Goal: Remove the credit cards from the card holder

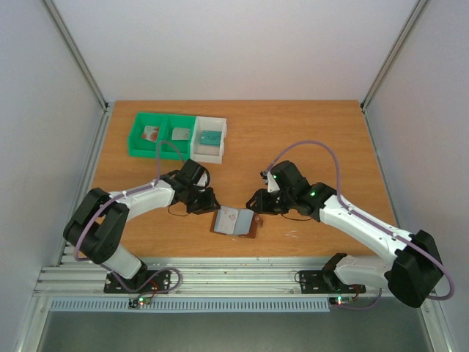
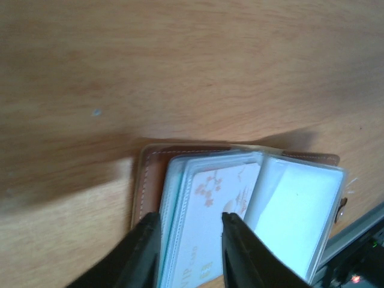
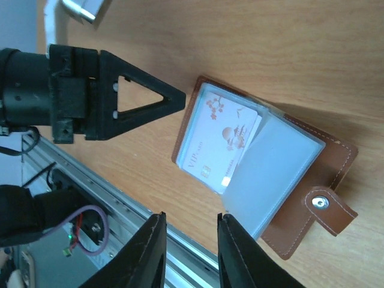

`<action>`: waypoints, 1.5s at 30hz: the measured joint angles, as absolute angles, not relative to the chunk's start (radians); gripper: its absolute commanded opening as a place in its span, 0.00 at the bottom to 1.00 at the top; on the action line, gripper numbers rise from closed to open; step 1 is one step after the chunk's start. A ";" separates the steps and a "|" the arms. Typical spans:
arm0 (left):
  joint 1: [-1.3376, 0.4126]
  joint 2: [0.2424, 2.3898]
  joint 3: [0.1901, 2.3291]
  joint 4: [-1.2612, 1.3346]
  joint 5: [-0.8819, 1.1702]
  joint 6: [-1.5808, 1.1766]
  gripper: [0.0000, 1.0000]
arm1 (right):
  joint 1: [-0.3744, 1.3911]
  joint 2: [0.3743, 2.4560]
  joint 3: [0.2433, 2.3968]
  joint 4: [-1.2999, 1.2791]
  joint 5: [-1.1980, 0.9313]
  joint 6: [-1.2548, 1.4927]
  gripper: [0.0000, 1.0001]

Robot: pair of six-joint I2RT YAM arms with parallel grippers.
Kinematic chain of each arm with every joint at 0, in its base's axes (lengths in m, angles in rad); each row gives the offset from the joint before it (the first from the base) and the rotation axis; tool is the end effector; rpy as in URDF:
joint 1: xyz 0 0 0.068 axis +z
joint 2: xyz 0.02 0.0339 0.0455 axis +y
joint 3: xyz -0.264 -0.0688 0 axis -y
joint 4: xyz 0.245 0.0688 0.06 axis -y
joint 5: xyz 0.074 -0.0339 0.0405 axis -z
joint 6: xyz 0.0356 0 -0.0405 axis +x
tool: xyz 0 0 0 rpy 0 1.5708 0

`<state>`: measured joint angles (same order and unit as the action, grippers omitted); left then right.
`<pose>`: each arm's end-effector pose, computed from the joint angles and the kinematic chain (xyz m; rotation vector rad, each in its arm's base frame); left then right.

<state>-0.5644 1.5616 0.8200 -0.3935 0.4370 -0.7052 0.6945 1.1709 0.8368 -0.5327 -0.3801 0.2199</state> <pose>0.2316 -0.1644 0.1599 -0.0621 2.9155 -0.9031 0.1741 0.1622 0.2514 -0.7721 2.4285 0.8509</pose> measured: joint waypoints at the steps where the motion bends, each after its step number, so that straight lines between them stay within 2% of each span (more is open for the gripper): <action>1: -0.566 1.557 0.807 -0.381 0.435 -0.713 0.23 | 0.694 1.182 0.828 -0.519 -0.386 0.224 0.21; 8: -0.620 1.517 0.718 -0.288 0.422 -0.783 0.16 | 0.695 1.287 0.793 -0.430 -0.449 0.239 0.19; 20: -0.666 1.491 0.624 -0.171 0.415 -0.889 0.10 | 0.708 1.461 0.792 -0.287 -0.506 0.237 0.16; 27: -0.678 1.470 0.569 -0.110 0.415 -0.936 0.11 | 0.708 1.542 0.784 -0.263 -0.517 0.219 0.15; 32: -0.680 1.430 0.543 -0.102 0.406 -0.956 0.16 | 0.708 1.571 0.761 -0.258 -0.516 0.200 0.15; 45: -0.680 1.387 0.566 -0.103 0.398 -0.950 0.18 | 0.708 1.592 0.717 -0.242 -0.484 0.183 0.11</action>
